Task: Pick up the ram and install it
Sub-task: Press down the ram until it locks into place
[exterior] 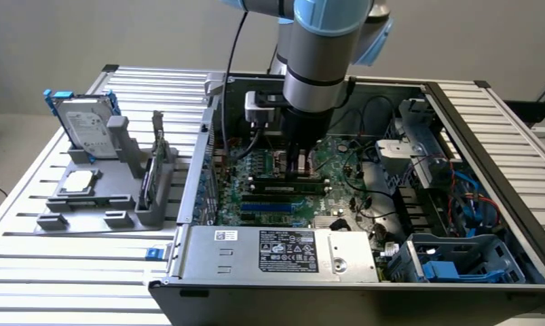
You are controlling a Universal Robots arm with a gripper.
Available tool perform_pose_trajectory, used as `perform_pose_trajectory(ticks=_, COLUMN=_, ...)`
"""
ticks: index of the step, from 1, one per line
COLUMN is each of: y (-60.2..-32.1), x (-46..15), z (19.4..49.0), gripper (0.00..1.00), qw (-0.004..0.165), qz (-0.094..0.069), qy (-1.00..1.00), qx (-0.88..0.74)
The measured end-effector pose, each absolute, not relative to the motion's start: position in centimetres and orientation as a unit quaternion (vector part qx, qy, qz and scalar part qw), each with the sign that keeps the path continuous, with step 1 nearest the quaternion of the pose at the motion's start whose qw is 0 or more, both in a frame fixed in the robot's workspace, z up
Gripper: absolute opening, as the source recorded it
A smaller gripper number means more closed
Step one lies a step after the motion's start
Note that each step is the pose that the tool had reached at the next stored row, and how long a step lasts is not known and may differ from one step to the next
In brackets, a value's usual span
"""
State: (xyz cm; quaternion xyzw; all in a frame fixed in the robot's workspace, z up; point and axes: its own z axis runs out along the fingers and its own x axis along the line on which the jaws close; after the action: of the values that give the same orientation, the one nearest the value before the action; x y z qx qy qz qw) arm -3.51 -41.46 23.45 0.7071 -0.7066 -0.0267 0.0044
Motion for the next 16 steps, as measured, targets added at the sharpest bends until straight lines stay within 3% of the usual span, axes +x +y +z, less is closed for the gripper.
perform_pose_trajectory(ticks=5, y=-41.5, x=-3.5, z=25.3, gripper=0.11, qw=0.005, qz=-0.026, qy=-0.705, qx=0.709)
perform_pose_trajectory(ticks=16, y=-41.5, x=-3.5, z=25.3, gripper=0.11, qw=0.003, qz=-0.029, qy=-0.705, qx=0.709)
